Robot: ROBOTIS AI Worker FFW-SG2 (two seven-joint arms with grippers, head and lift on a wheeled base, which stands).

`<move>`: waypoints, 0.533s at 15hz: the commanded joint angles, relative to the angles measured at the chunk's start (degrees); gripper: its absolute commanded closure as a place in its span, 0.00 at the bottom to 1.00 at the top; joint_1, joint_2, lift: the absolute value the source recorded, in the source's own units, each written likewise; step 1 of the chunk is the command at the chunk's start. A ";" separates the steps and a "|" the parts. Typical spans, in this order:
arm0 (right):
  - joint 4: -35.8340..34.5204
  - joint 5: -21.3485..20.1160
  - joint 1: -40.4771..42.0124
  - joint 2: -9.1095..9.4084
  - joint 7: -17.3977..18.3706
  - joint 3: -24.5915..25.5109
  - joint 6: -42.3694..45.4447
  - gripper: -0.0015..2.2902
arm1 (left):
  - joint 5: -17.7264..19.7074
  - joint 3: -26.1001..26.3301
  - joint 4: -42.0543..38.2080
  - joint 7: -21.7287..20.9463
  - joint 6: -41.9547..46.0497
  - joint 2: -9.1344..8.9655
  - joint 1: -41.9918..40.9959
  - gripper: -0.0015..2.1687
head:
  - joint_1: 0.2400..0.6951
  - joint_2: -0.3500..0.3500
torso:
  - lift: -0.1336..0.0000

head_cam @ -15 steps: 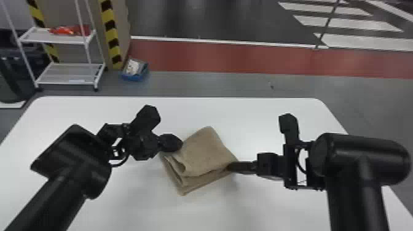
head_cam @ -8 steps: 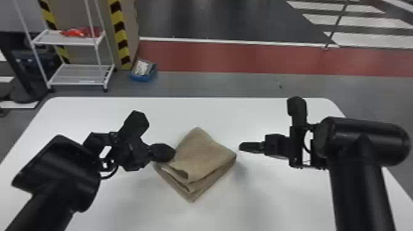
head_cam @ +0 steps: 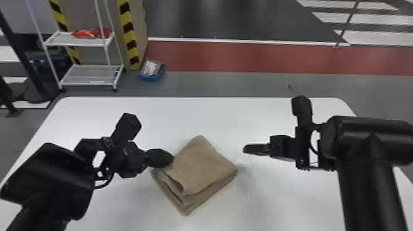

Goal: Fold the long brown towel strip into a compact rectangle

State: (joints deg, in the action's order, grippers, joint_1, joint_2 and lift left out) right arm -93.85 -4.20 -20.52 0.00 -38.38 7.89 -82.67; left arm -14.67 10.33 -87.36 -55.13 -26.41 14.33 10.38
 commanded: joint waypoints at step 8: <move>-13.64 2.61 9.00 0.05 -2.84 -5.52 -7.41 0.96 | 1.58 -2.16 -3.96 1.78 -6.42 -0.71 -0.10 0.89 | 1.00 0.50 | 0.07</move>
State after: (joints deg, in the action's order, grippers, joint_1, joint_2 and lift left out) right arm -107.93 -1.26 -11.55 0.00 -41.29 3.81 -89.95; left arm -13.72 9.53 -90.61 -53.57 -32.30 13.66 10.32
